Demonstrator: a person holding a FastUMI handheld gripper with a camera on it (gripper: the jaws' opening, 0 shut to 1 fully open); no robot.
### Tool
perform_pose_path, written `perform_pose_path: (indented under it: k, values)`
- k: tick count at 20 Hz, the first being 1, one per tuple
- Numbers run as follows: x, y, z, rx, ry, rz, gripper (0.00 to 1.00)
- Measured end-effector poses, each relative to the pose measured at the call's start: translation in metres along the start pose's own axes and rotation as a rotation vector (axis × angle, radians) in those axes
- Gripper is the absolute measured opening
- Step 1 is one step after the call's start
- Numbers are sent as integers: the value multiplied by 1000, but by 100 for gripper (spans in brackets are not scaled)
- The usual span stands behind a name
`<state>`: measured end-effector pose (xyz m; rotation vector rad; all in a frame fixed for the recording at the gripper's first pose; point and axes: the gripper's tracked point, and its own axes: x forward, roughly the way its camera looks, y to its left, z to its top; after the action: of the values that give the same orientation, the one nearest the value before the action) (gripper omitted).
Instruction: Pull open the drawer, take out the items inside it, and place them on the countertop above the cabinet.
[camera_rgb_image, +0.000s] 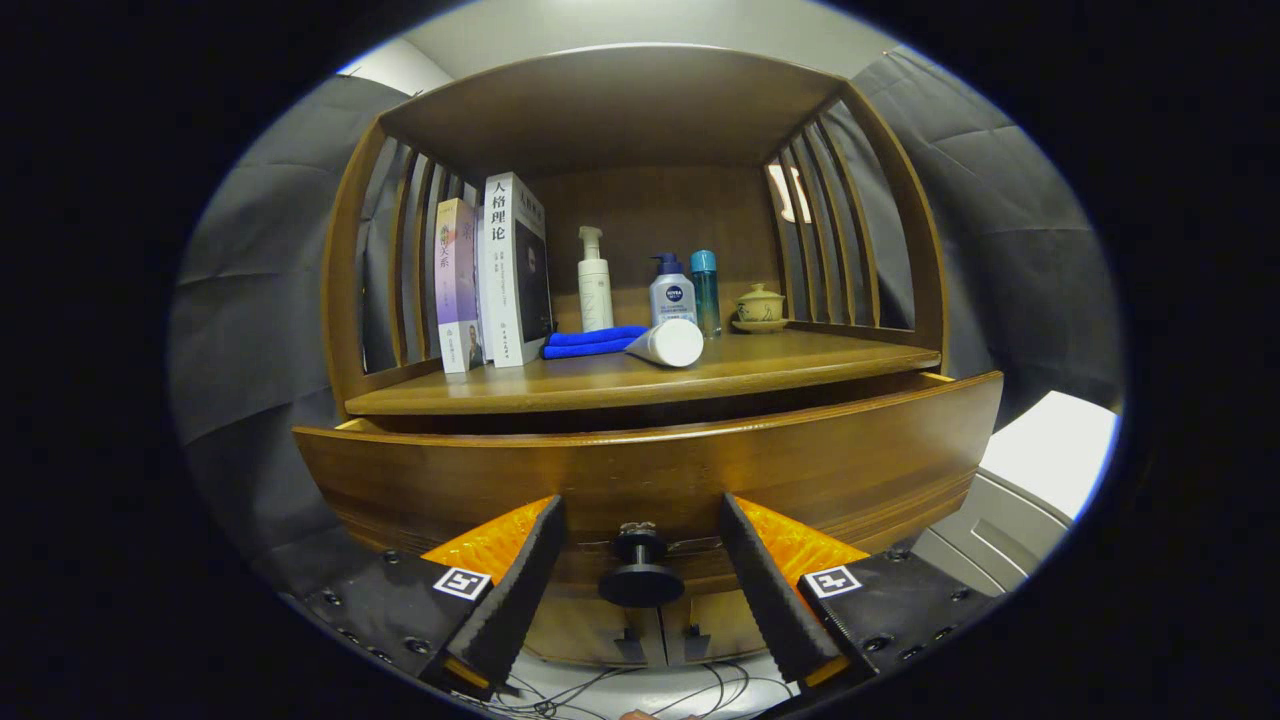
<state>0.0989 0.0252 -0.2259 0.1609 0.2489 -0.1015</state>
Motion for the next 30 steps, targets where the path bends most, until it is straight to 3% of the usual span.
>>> perform_pose_path:
  k: [11, 19, 23, 30]
  values:
    - [48, -1, 6, -74, 35, -4, 98]
    - [46, 1, 10, -203, 8, -26, 98]
    - [24, 6, 39, -240, -79, -16, 95]
    - [-50, -10, 101, -155, -193, 7, 95]
